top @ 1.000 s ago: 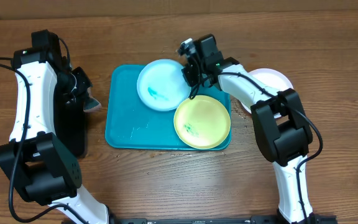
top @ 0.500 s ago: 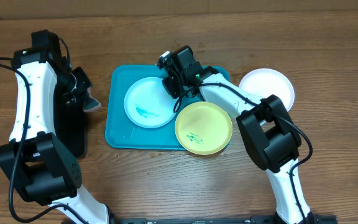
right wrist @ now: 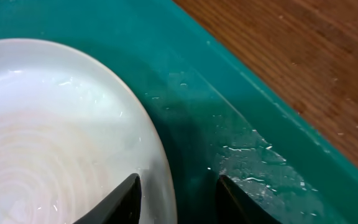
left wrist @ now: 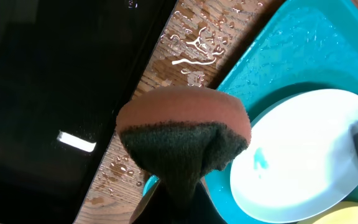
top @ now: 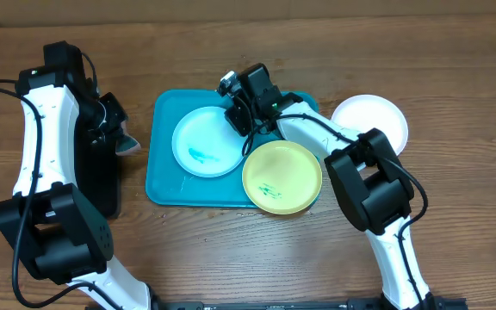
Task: Clean dirty plates on tray and stack at the side
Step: 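Scrub the light blue plate with the sponge in the left gripper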
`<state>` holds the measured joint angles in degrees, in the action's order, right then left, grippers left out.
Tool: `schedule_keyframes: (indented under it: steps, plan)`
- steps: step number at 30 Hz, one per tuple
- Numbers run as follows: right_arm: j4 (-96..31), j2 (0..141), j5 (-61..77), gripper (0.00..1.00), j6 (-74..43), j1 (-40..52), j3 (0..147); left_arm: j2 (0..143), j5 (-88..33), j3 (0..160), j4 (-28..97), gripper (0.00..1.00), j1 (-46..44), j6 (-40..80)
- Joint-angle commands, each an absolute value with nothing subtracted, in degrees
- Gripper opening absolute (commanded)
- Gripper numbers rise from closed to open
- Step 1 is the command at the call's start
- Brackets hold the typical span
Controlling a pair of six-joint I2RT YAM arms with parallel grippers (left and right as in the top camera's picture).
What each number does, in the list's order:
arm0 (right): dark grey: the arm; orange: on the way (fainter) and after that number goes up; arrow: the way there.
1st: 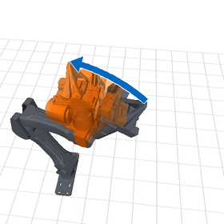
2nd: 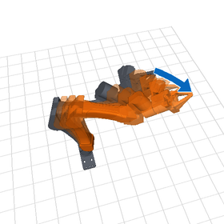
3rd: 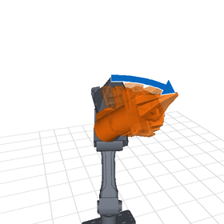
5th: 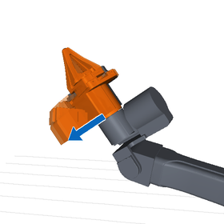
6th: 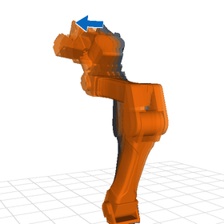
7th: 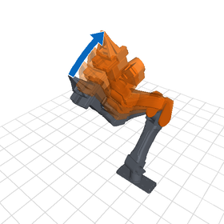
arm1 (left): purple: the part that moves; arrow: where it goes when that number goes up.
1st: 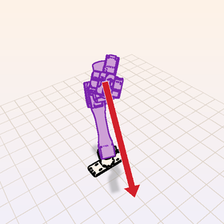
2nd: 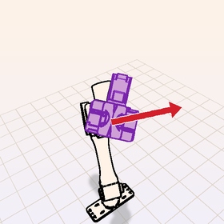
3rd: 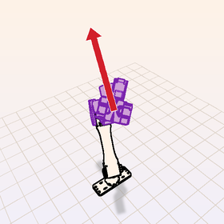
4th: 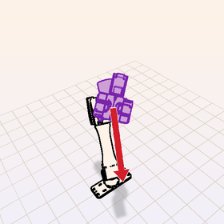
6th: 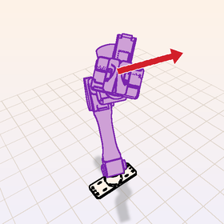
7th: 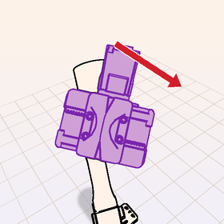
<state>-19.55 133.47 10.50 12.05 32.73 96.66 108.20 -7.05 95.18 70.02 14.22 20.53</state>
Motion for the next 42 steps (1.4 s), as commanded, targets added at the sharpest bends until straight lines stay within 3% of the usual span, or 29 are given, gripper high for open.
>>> schedule_keyframes:
  steps: [1, 3, 8, 23, 31, 32, 35, 38, 39, 41, 42]
  plan:
    - [-19.7, 135.6, 11.7, 0.4, 12.2, 33.1, 97.9, 106.5, -8.9, 95.0, 70.3, 0.04, 14.2, 19.0]
    - [-20.3, 135.8, 11.7, 0.33, 12.0, 33.1, 97.9, 106.5, -9.0, 95.0, 70.3, 0.04, 14.2, 19.0]
    - [-20.3, 135.8, 11.6, 0.04, 6.5, 33.2, 98.3, 106.5, -9.8, 95.0, 70.4, 0.04, 13.6, 18.9]
    - [-35.2, 129.8, 7.1, 0.04, -22.3, 33.4, 102.4, 108.1, -12.3, 95.0, 66.9, 0.04, 2.1, 17.5]
    - [-39.6, 129.9, 6.7, 0.04, -22.8, 34.7, 102.4, 112.6, -11.9, 95.0, 62.1, 0.04, -4.7, 20.9]
    - [-39.6, 129.9, 6.9, 0.06, -22.7, 34.7, 102.4, 113.2, -11.9, 95.0, 61.9, 0.04, -5.3, 21.0]
    - [-38.7, 129.9, 6.9, 0.28, -22.5, 34.6, 102.4, 115.1, -12.1, 95.0, 61.4, 0.04, -6.8, 21.5]
    - [-37.8, 129.9, 6.9, 0.32, -22.5, 34.0, 102.4, 117.1, -12.1, 95.0, 60.8, 0.04, -8.1, 21.9]
    - [-37.6, 129.9, 6.9, 0.39, -22.5, 33.8, 102.4, 117.8, -12.1, 95.0, 60.7, 0.04, -8.4, 22.0]
    - [-37.6, 129.9, 6.8, 0.62, -22.5, 33.7, 102.4, 119.2, -12.1, 95.0, 60.3, 0.04, -9.1, 23.0]
    - [-37.6, 129.9, 6.2, 0.64, -22.3, 33.7, 102.4, 120.0, -12.1, 95.0, 60.0, 0.04, -9.2, 23.3]
